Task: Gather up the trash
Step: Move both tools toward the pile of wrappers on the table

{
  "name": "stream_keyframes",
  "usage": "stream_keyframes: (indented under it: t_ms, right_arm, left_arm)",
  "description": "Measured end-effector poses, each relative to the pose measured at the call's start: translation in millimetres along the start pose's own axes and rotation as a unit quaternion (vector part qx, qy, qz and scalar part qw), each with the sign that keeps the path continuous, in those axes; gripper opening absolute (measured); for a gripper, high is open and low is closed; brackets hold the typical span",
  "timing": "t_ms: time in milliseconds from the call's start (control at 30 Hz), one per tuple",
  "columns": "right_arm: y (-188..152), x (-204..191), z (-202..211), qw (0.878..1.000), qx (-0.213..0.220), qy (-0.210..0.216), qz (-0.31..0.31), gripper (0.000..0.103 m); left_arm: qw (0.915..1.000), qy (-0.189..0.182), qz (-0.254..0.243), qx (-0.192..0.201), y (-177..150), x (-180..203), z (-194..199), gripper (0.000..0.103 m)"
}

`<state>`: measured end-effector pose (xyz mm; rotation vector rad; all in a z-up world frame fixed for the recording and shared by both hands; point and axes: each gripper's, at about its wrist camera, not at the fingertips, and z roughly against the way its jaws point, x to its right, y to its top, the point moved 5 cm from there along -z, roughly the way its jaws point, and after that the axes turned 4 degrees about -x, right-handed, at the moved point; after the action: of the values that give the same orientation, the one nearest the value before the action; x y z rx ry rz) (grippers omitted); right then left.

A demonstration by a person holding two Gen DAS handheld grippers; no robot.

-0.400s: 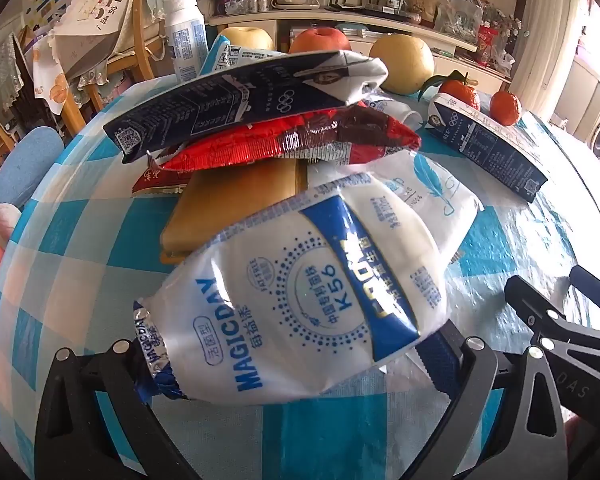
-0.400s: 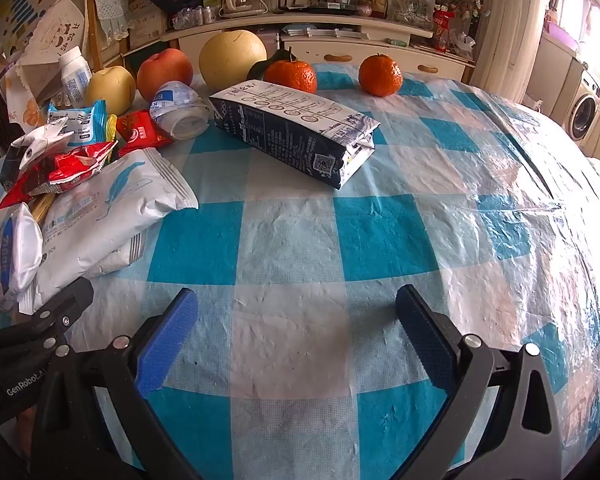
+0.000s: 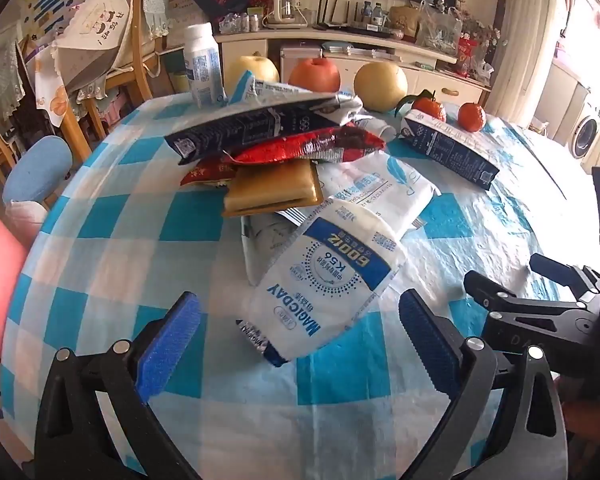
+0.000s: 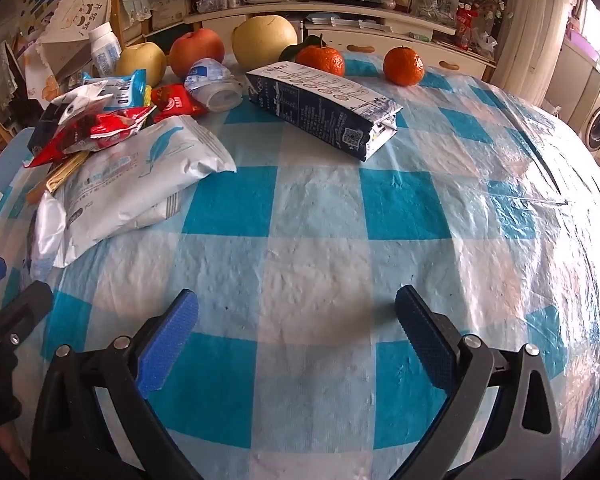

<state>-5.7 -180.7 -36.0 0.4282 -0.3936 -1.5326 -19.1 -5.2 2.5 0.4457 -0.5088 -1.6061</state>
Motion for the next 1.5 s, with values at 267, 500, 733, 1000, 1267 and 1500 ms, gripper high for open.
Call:
stream_keyframes:
  t_ms: [267,500,733,1000,1267,1500]
  right_arm:
    - [-2.6,-9.6,59.6,0.995,0.103,-0.007,0.008,0.099]
    - [-8.5,-30.7,111.8,0.983,0.182,-0.003,0.018,0.099]
    - [-23.2,-53.5,153.4,0.97,0.239,-0.005,0.033,0.099]
    - [-47.3,-68.3,185.3,0.966,0.256,0.021,0.019,0.099]
    - [-71.5,-88.4,205.9,0.965,0.259,-0.004,0.05,0.099]
    - [-83.8,-88.7,219.1,0.962,0.266,-0.034,0.05,0.099]
  left_arm:
    - [0.9982,0.005,0.009,0.06,-7.3,-32.8,64.9,0.098]
    - [0.9952,0.014,0.017,0.096,-19.7,-61.2,102.7,0.098]
    - [0.993,0.023,0.012,0.115,-35.4,-80.3,124.0,0.098]
    - [0.9898,0.029,0.03,0.136,-50.4,-101.3,147.0,0.098]
    - [0.9787,0.038,0.046,0.197,-60.0,-115.2,179.5,0.098]
    - [0.969,0.059,0.063,0.232,-64.2,-127.2,195.3,0.098]
